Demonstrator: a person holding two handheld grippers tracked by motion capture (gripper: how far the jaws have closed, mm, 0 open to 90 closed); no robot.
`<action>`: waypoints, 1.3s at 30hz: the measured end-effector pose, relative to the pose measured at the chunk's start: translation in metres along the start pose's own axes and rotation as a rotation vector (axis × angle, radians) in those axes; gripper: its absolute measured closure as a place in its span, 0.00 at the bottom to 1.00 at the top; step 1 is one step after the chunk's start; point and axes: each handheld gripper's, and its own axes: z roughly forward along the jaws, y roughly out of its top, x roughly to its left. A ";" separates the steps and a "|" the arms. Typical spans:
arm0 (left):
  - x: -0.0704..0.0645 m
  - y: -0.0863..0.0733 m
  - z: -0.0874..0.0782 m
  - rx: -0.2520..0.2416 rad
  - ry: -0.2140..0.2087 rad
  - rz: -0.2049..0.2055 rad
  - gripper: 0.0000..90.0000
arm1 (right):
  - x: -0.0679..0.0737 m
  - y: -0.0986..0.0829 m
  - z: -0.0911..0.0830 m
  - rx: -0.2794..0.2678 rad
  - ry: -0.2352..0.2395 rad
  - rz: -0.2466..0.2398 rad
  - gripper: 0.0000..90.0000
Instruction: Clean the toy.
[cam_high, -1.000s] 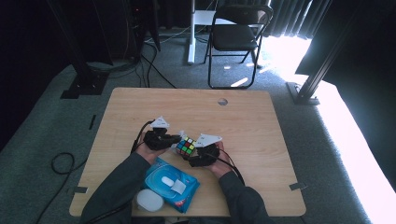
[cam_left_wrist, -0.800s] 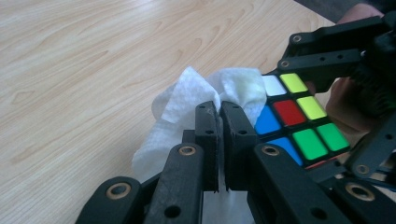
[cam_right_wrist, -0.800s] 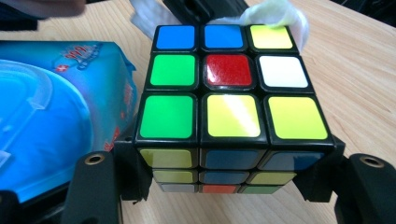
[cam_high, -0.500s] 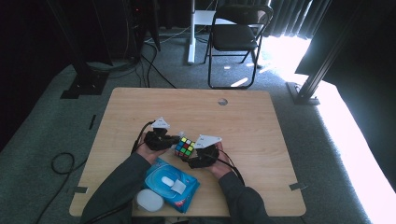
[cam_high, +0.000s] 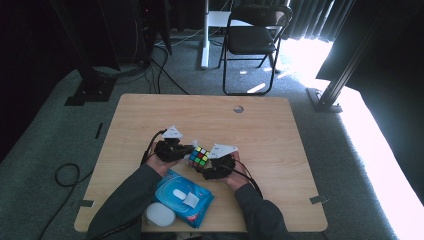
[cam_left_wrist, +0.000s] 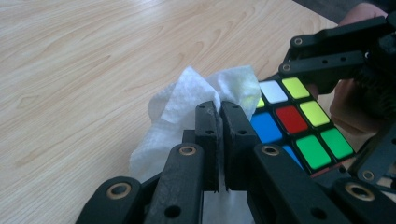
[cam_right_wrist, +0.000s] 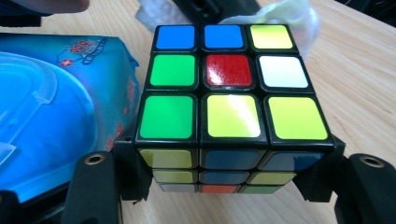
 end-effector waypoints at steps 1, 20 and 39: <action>0.000 0.000 0.000 0.001 -0.001 0.000 0.96 | -0.001 0.000 0.000 0.000 -0.003 0.002 0.38; -0.003 -0.008 -0.003 0.007 -0.038 0.007 0.96 | -0.011 -0.004 -0.006 -0.001 -0.058 0.039 0.38; 0.001 -0.015 0.007 0.076 -0.018 0.011 0.96 | -0.008 0.003 -0.011 -0.032 -0.054 0.042 0.38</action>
